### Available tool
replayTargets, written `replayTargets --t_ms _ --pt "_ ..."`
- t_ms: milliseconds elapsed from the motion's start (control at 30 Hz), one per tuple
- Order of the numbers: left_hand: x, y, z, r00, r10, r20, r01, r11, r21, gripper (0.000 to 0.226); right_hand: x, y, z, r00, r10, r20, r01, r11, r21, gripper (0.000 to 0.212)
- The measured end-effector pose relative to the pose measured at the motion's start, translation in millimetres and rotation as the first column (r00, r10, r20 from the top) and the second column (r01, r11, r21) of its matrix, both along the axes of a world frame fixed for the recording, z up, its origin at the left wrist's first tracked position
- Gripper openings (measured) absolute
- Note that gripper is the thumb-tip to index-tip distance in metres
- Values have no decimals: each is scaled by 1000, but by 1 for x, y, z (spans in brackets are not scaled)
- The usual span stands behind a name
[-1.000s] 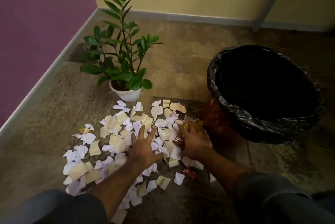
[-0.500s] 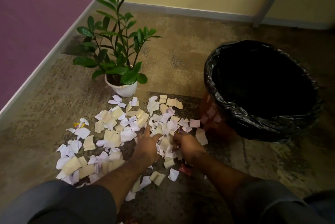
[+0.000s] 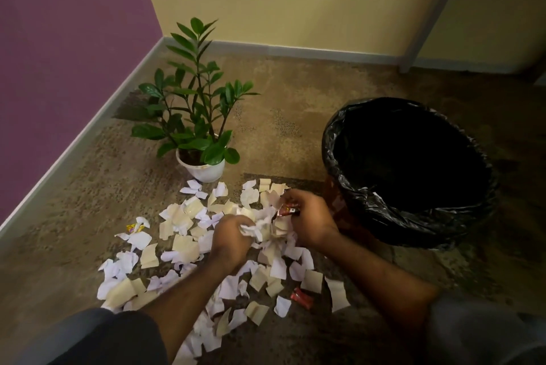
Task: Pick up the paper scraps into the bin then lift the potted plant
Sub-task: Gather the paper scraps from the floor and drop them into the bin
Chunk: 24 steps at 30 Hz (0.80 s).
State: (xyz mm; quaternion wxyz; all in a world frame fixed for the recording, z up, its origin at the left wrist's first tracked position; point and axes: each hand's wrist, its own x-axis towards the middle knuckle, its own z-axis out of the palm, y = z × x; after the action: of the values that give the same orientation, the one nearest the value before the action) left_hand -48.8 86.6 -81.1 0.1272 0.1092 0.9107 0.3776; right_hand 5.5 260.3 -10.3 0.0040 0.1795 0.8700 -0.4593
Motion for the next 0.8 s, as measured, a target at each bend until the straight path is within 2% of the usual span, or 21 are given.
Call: replayTargets --t_ms 200,300,500,667,800 --pt "-8 23 67 997 -9 -72 21 986 168 20 2 10 53 997 -8 -79 15 996 83 64" --pt "-10 30 94 992 -9 -122 34 979 202 24 3 12 75 991 -46 -128 52 998 38 70" --pt "-12 42 153 980 29 -199 42 938 345 27 -1 16 113 963 -117 -244 105 993 -62 62" --pt "-17 77 202 963 1 -270 112 908 404 30 -4 50 152 864 -309 -397 235 946 -225 57" --pt "-12 124 225 944 -79 -321 216 883 417 27 7 84 164 785 -457 -418 368 887 -278 53"
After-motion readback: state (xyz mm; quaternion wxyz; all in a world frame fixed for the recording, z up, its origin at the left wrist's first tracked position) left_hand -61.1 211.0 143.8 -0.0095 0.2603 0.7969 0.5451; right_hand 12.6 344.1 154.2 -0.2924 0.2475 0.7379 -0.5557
